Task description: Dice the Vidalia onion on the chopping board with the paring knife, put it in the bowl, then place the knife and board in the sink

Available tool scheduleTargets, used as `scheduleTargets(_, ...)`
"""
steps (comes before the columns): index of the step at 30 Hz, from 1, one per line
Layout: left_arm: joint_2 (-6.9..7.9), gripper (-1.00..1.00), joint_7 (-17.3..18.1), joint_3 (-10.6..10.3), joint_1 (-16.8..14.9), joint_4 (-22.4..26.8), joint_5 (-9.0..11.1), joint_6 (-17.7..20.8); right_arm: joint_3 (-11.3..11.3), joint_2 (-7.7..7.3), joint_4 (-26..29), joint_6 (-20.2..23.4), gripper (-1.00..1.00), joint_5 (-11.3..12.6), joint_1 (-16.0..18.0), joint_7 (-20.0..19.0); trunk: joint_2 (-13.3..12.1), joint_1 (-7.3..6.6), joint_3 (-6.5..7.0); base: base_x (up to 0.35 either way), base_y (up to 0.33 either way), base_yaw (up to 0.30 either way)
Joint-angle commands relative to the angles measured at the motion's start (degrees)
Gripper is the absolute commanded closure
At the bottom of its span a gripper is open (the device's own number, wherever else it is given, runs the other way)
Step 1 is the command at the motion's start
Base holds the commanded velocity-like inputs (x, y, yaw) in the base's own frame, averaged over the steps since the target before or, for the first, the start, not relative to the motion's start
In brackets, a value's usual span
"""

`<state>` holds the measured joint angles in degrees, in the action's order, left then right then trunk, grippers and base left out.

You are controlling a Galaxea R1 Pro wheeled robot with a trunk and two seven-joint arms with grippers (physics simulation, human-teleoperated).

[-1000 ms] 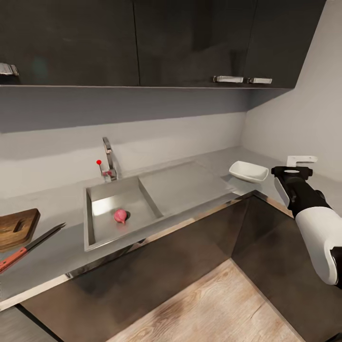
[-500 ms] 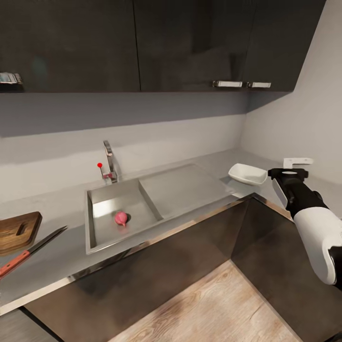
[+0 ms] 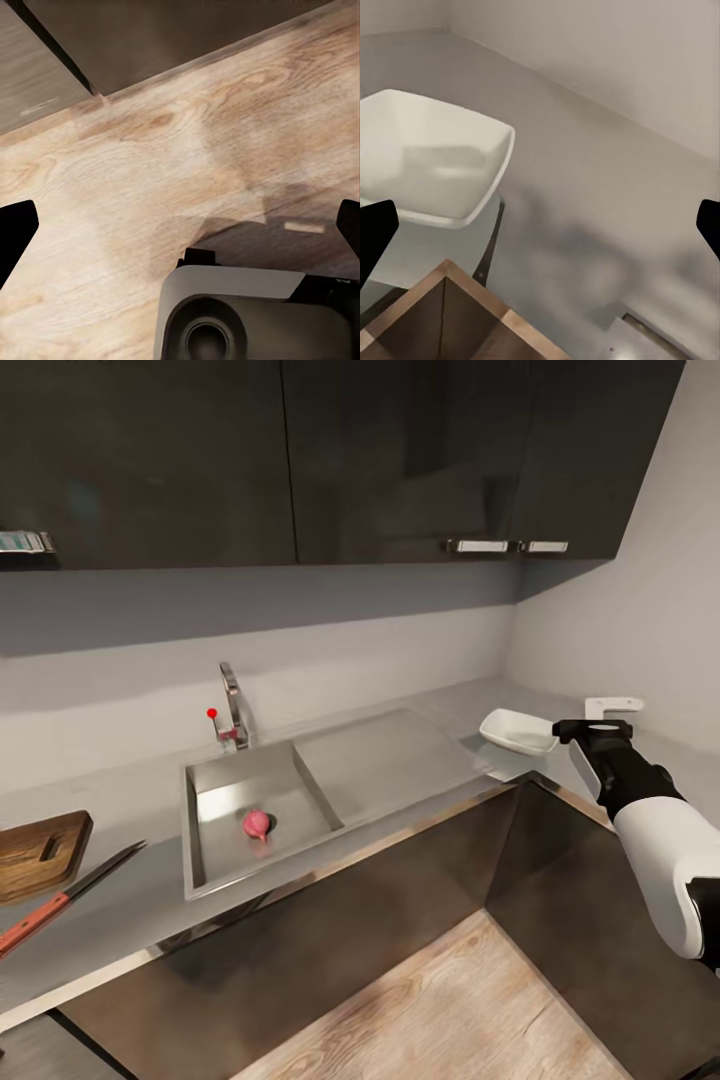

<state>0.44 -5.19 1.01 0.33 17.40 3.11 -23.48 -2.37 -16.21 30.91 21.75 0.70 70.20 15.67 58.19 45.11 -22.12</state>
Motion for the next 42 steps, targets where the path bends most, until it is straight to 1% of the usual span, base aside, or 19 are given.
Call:
scheduleTargets(1,0.00,-1.00,0.0,0.0,0.0,0.1,0.3,-0.1,-0.2,-0.05,0.1,0.4,-1.00,0.1,0.0,0.2,-0.4,-0.22,0.13,0.000,0.000,0.000)
scheduleTargets(24,0.00,-1.00,0.0,0.0,0.0,0.1,0.3,-0.1,-0.1,-0.35,0.1,0.4,-1.00,0.0,0.0,0.2,-9.6,-5.27,4.26,0.000,0.000,0.000)
scheduleTargets(35,0.00,-1.00,0.0,0.0,0.0,0.0,0.3,0.0,-0.3,-0.23,0.1,0.2,-1.00,0.1,0.0,0.2,-14.0,-7.69,6.23,0.000,0.000,0.000)
scheduleTargets(42,0.00,-1.00,0.0,0.0,0.0,0.0,0.3,0.0,-0.2,-0.25,0.1,0.3,-1.00,0.1,0.0,0.2,-16.8,-9.23,7.05,0.000,0.000,0.000)
